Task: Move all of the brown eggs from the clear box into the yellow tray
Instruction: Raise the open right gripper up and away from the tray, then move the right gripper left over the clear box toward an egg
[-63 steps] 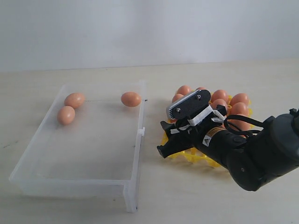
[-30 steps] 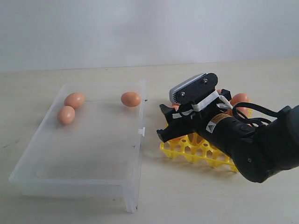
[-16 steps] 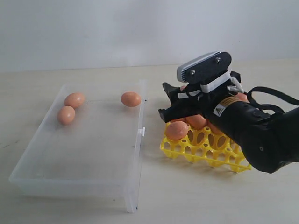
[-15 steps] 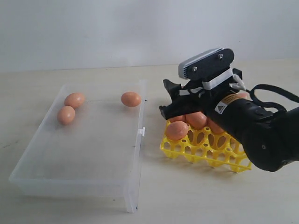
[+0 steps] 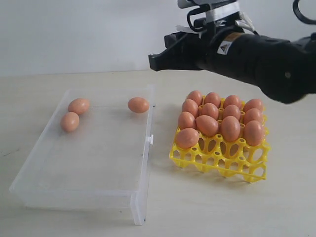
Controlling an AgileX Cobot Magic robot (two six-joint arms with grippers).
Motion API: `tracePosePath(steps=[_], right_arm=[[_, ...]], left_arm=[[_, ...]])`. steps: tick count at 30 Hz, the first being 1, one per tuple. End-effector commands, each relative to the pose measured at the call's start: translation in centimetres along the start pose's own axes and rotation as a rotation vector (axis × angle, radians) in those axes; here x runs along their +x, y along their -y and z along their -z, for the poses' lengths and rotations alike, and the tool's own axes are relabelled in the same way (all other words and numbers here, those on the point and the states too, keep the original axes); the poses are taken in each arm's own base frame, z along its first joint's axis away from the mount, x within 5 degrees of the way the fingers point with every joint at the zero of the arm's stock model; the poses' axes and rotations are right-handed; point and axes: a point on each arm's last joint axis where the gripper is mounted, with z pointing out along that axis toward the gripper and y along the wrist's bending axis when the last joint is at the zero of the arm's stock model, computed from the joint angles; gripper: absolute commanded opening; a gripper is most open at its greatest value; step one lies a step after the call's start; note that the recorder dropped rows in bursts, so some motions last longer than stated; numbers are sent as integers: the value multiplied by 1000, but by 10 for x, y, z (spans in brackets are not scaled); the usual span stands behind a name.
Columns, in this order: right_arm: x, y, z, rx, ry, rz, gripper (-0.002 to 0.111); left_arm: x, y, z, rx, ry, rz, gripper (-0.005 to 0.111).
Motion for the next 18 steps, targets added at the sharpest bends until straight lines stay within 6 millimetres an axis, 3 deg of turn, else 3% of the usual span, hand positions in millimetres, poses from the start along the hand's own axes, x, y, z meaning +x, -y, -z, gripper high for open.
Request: tracePosePath(steps=[1, 5, 12, 18], right_arm=[[-8, -2, -15, -26, -142, 50, 0], [-16, -7, -28, -40, -169, 54, 0], [-9, -43, -59, -126, -329, 110, 0], [-12, -107, -97, -291, -449, 182, 0]], left_arm=[[-2, 0, 1, 5, 16, 0, 0], [-2, 0, 1, 5, 16, 0, 0], [-2, 0, 1, 5, 16, 0, 0], [-2, 0, 1, 5, 16, 0, 0]])
